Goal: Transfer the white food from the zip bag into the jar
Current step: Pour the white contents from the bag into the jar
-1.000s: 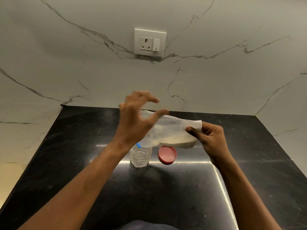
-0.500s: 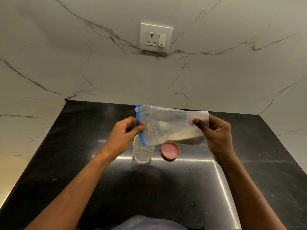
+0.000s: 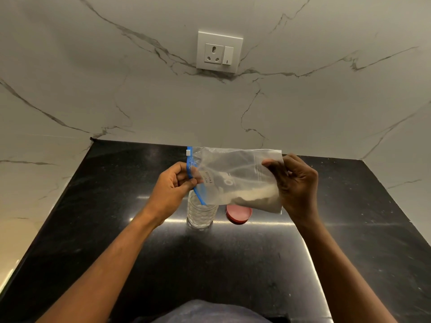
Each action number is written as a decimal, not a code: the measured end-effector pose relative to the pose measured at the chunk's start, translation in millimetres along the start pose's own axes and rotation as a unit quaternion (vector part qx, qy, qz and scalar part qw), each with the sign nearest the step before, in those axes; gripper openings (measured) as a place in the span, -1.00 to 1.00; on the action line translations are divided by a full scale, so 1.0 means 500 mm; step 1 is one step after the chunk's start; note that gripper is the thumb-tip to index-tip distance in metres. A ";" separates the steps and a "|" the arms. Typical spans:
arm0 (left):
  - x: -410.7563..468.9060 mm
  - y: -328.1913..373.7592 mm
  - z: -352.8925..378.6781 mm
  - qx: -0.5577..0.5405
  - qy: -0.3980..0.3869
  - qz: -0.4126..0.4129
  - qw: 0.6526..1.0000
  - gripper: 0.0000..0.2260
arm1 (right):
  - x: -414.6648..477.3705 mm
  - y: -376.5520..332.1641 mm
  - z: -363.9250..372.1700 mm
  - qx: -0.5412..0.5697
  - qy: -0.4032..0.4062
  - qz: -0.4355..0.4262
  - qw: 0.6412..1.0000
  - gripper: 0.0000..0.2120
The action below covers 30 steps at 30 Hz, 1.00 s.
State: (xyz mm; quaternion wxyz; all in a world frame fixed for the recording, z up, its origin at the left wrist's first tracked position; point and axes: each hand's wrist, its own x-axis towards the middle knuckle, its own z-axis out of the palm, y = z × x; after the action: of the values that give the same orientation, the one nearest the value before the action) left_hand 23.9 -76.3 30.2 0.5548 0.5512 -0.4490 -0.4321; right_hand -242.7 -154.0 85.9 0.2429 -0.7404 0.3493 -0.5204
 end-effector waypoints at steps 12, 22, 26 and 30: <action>0.000 -0.002 0.002 -0.009 0.002 -0.003 1.000 -0.59 | 0.013 -0.024 0.018 -0.055 0.011 -0.087 0.995 -0.92; -0.001 -0.005 0.002 -0.023 -0.011 -0.006 1.000 -0.51 | 0.022 -0.027 0.015 -0.038 0.008 -0.062 0.997 -0.91; 0.000 -0.012 -0.002 -0.023 -0.008 -0.018 1.000 -0.47 | 0.027 -0.029 0.017 -0.044 -0.013 -0.061 0.997 -0.82; -0.002 -0.013 -0.006 -0.030 -0.001 -0.024 0.999 -0.44 | 0.031 -0.030 0.017 -0.045 -0.020 -0.057 0.997 -0.83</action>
State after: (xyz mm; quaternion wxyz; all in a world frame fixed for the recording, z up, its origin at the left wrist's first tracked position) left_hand 26.9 -74.9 23.8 0.5602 0.5448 -0.4227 -0.4590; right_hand -227.4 -156.2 103.3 0.1863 -0.7794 0.3244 -0.5026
